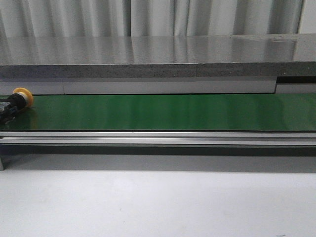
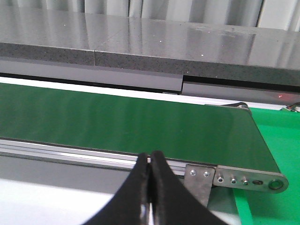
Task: Move button from left to right
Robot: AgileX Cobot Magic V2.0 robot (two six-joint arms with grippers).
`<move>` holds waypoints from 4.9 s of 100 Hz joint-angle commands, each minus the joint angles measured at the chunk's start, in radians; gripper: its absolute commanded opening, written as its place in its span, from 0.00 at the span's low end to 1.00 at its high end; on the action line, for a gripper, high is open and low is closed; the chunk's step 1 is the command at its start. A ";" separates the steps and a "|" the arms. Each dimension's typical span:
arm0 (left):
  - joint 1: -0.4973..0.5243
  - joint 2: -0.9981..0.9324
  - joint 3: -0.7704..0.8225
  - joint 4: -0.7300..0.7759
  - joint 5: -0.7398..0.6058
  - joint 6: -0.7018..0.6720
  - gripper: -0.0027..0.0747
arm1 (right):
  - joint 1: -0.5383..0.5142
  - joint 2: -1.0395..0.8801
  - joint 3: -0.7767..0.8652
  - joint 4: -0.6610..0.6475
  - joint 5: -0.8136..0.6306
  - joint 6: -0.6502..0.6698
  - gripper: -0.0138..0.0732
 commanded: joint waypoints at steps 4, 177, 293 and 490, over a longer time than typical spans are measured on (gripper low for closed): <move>-0.050 -0.155 0.050 -0.029 -0.121 0.004 0.83 | 0.000 -0.018 0.000 -0.012 -0.088 0.000 0.02; -0.131 -1.328 1.115 -0.088 -0.769 0.004 0.71 | 0.000 -0.018 0.000 -0.012 -0.088 0.000 0.02; -0.131 -1.328 1.115 -0.088 -0.769 0.004 0.04 | 0.000 0.295 -0.354 -0.012 0.129 0.000 0.02; -0.131 -1.328 1.116 -0.088 -0.769 0.004 0.04 | 0.251 1.369 -0.976 0.199 0.257 0.000 0.79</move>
